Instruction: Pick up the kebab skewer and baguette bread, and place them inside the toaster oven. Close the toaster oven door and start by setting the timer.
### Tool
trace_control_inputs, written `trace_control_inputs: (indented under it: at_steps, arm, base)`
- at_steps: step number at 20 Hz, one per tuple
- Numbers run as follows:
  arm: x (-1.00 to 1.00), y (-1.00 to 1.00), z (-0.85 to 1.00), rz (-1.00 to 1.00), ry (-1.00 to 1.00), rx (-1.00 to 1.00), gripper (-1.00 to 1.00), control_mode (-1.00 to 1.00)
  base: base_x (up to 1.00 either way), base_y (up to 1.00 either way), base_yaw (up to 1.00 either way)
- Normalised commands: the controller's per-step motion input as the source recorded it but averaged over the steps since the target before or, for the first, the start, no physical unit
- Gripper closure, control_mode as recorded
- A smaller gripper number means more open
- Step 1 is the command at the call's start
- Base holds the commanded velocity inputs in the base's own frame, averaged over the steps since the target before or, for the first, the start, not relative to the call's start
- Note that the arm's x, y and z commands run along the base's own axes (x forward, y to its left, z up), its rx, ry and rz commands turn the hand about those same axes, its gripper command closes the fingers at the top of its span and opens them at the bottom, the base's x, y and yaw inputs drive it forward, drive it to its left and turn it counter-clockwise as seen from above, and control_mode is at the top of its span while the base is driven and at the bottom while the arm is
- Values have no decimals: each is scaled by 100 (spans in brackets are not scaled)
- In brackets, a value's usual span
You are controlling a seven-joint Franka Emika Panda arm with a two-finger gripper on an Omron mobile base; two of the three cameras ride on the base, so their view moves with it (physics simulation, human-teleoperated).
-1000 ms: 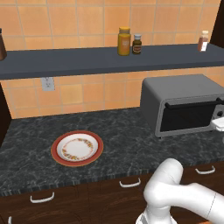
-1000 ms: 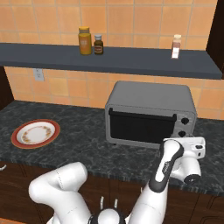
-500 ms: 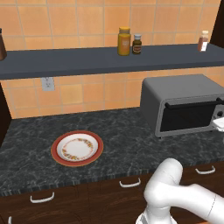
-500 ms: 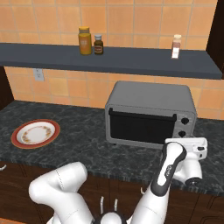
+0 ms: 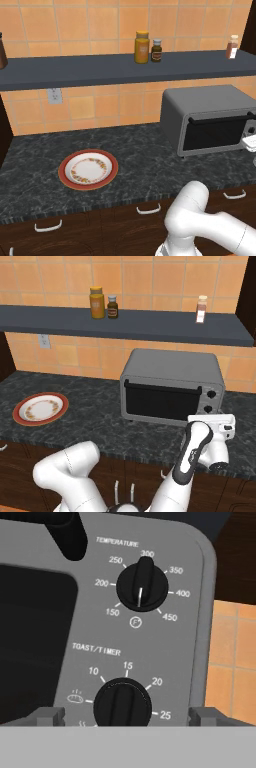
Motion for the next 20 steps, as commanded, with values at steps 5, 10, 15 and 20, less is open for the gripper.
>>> trace_control_inputs:
  at_steps: [5, 10, 15, 20]
  arm:
    - [0, 0, 0, 0, 0, 0, 100, -100]
    - [0, 0, 0, 0, -4, 0, 100, -100]
    - [0, 6, 0, 0, -6, 0, 100, -100]
    - [0, 14, 0, 0, -3, 0, 100, -100]
  base:
    - [0, 0, 0]
    - [0, 0, 0]
    - [0, 0, 0]
    - [0, 0, 0]
